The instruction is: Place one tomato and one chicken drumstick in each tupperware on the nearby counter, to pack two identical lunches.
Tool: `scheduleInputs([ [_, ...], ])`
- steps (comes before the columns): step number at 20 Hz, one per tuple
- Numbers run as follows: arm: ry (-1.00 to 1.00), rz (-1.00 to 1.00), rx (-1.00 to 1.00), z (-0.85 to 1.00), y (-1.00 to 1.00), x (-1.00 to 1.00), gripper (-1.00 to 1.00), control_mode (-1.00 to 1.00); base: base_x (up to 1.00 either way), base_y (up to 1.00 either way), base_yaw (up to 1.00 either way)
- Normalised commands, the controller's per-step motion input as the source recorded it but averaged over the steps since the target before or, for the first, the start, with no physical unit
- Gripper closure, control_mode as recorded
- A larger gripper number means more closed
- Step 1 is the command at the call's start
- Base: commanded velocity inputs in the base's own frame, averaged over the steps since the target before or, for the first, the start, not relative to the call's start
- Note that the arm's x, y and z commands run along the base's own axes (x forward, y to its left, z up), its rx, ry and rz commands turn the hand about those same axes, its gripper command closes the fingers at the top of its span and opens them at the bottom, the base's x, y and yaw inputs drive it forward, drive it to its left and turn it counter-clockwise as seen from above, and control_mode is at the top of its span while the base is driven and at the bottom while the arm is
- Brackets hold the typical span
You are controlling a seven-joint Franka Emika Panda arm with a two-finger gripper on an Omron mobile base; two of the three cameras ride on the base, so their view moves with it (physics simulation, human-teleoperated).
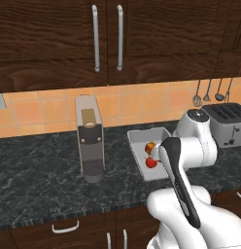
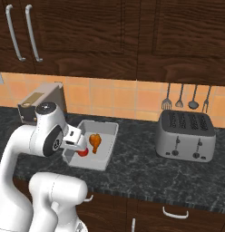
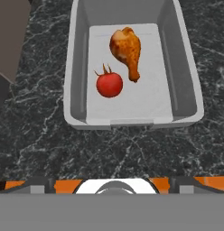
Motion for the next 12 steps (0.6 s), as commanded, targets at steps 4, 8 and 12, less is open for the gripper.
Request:
scheduleInputs([
  [4, 0.0, 0.0, 0.0, 0.0, 0.0, -0.05, -1.0, -1.0, 0.0, 0.0, 0.0],
  [8, 0.0, 0.0, 0.0, 0.0, 0.0, 0.0, -1.0, 1.0, -0.9, -0.19, -0.09],
  [12, 0.0, 0.0, 0.0, 0.0, 0.0, 0.0, -1.0, 1.0, -1.0, -0.69, -0.24],
])
